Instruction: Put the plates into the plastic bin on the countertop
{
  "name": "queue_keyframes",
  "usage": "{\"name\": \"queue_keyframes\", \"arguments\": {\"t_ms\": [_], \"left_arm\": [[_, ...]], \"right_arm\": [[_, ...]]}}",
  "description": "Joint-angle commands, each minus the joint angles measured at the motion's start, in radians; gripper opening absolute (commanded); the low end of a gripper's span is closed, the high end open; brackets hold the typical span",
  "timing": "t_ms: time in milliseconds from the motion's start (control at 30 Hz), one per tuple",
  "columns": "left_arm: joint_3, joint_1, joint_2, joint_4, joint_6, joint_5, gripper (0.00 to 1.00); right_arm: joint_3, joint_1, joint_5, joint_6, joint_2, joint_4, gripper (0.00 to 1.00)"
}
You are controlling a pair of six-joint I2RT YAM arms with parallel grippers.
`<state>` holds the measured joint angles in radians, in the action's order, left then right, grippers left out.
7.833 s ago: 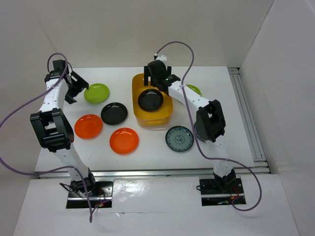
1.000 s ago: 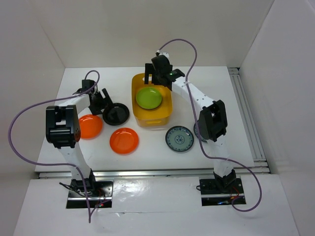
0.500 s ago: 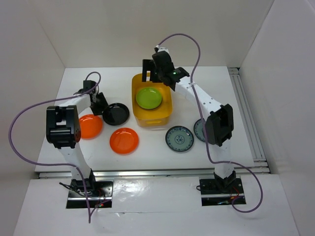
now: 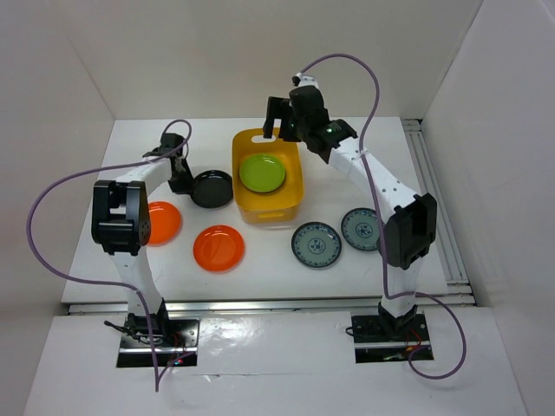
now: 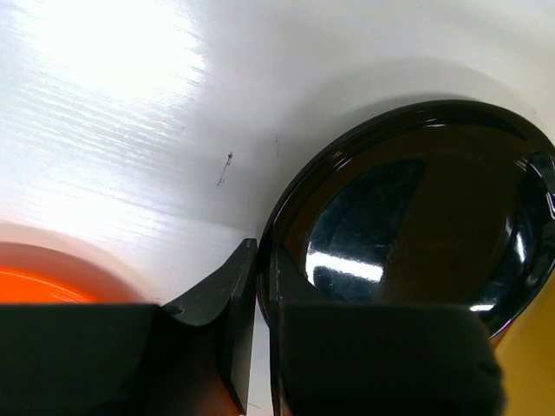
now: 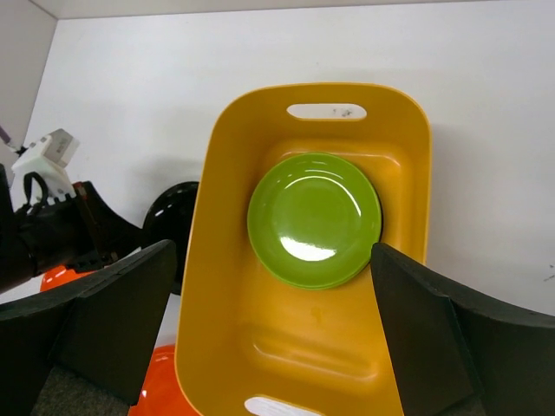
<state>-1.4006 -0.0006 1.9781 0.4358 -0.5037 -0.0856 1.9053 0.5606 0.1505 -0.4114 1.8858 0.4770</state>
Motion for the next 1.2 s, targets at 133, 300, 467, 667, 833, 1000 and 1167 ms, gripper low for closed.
{"name": "queue_keyframes", "arguments": {"t_ms": [133, 300, 467, 667, 833, 1000, 1167], "left_arm": [[-0.081, 0.022, 0.015, 0.079, -0.004, -0.088, 0.00], [-0.106, 0.068, -0.091, 0.061, -0.036, -0.014, 0.00], [-0.158, 0.080, -0.206, 0.052, -0.045, 0.012, 0.00], [-0.176, 0.080, -0.326, 0.052, -0.078, 0.075, 0.00], [-0.164, 0.025, -0.443, 0.015, -0.101, 0.147, 0.00], [-0.176, -0.100, -0.464, -0.019, -0.128, 0.188, 0.00], [-0.224, -0.199, -0.371, -0.039, -0.137, 0.187, 0.00]], "right_arm": [[0.018, -0.027, -0.032, -0.013, -0.033, -0.054, 1.00], [0.029, -0.047, -0.032, -0.013, -0.033, -0.034, 1.00], [0.029, -0.067, -0.032, -0.013, -0.045, -0.023, 1.00], [0.029, -0.091, -0.022, -0.023, -0.076, 0.006, 1.00], [-0.028, -0.125, -0.012, -0.023, -0.129, 0.006, 1.00], [-0.074, -0.174, -0.012, -0.032, -0.179, 0.006, 1.00], [-0.123, -0.195, -0.012, -0.032, -0.220, 0.015, 1.00]]}}
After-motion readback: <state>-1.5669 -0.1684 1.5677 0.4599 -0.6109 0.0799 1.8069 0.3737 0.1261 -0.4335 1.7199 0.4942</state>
